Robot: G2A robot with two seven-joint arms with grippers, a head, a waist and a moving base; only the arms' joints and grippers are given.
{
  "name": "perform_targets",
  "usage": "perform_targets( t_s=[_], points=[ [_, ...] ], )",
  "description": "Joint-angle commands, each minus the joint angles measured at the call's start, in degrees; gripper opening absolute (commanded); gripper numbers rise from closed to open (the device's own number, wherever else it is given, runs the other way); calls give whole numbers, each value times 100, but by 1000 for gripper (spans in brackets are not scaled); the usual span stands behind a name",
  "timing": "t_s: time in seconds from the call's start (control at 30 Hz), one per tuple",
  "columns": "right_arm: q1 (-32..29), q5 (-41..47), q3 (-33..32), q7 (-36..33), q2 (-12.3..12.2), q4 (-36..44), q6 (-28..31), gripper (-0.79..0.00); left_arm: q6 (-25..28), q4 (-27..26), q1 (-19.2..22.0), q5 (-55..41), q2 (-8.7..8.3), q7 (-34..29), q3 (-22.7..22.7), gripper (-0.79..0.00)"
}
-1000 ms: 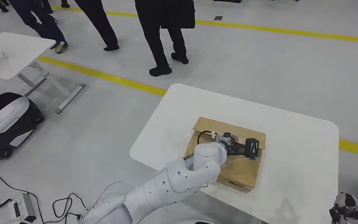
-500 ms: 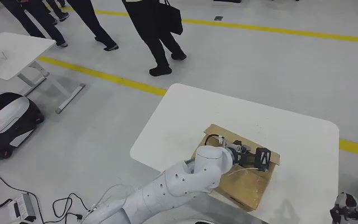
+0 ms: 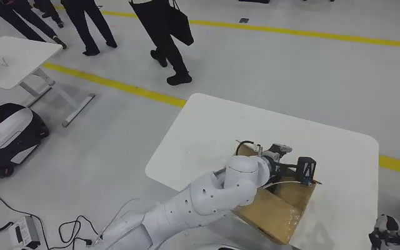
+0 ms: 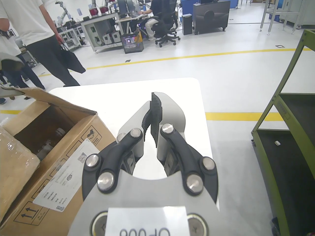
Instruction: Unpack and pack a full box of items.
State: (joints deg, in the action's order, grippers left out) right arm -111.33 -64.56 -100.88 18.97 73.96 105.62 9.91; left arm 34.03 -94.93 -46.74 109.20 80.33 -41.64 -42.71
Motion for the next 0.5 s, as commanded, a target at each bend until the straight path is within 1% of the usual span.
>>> perform_targets(
  t_s=[0.0, 0.2, 0.37, 0.47],
  points=[
    [-7, 17, -25, 8, 1, -10, 7, -785, -105, 275, 246, 12, 62, 150, 37, 0],
    [-45, 104, -107, 46, 10, -39, -13, -785, -689, 1339, 918, -125, 280, 539, 73, 0],
    [-56, 175, -183, 38, 16, -44, -38, -785, -1133, 2383, 1319, -453, 488, 854, 159, 0],
    [-54, 202, -207, 27, 20, -45, -49, -785, -1283, 2939, 1518, -593, 620, 971, 272, 0]
  ],
)
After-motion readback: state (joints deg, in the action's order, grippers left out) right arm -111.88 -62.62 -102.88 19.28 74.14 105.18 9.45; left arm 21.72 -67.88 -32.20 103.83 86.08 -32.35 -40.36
